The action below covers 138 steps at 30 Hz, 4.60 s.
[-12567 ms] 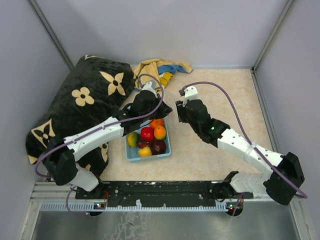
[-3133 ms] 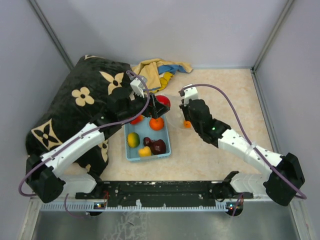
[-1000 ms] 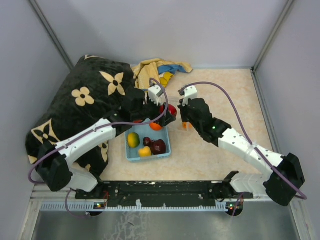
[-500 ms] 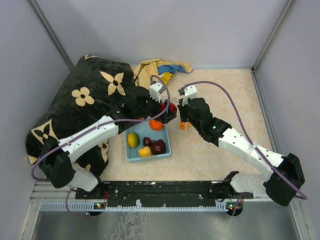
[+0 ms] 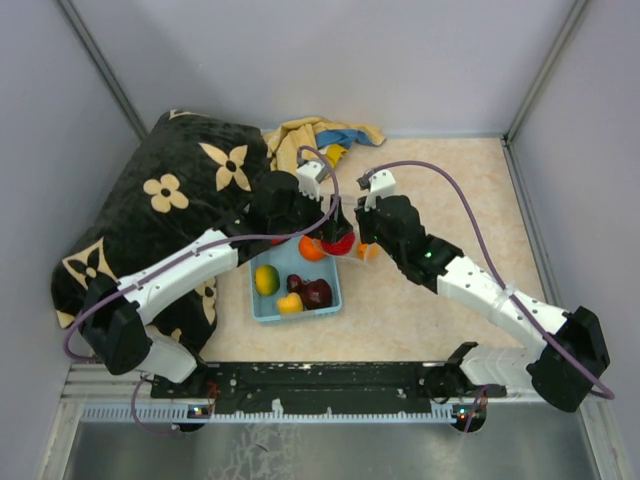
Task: Place the food in the zip-top bag and seal the zipper
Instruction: Place the fake fruit in the zipper food storage bag, then pick up the fake fruit from the bin, then place the fake fruit in the zipper food storage bag.
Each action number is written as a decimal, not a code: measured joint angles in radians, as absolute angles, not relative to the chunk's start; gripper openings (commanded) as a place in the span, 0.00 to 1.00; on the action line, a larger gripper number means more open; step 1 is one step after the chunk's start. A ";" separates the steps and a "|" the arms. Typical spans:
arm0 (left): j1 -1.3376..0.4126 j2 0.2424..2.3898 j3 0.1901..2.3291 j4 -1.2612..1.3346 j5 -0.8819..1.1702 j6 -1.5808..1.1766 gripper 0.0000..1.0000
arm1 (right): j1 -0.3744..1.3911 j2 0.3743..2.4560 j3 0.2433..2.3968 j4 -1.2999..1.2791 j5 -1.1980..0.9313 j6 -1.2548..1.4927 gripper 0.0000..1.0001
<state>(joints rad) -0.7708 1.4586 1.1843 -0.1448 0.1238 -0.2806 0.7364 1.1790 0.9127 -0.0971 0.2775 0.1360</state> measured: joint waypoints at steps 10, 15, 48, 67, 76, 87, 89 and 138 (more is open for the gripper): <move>-0.771 1.457 1.206 -0.179 0.115 -0.318 0.99 | 0.736 1.179 0.912 -0.097 0.278 0.161 0.01; -0.771 1.430 1.234 -0.250 0.100 -0.326 0.99 | 0.736 1.179 0.911 -0.096 0.292 0.162 0.01; -0.715 1.420 1.214 -0.926 -0.175 -0.476 0.77 | 0.723 1.119 0.863 -0.093 0.331 0.162 0.01; -0.710 1.597 1.110 -0.880 -0.196 -0.495 0.81 | 0.723 1.119 0.863 -0.093 0.327 0.157 0.02; -0.674 1.655 1.099 -0.793 -0.210 -0.474 0.83 | 0.718 1.142 0.863 -0.091 0.312 0.149 0.01; -0.578 1.654 1.091 -0.651 -0.209 -0.469 0.80 | 0.717 1.147 0.863 -0.091 0.309 0.141 0.01; -0.578 1.654 1.084 -0.636 -0.204 -0.471 0.77 | 0.717 1.147 0.863 -0.091 0.309 0.141 0.01; -0.725 1.240 1.050 -0.001 0.150 -0.455 0.45 | 0.715 1.156 0.914 -0.123 0.257 0.142 0.01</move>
<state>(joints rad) -0.7246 1.2404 1.0504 -0.0006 0.1505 -0.4545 0.7151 1.1564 0.9138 -0.1234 0.2573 0.1417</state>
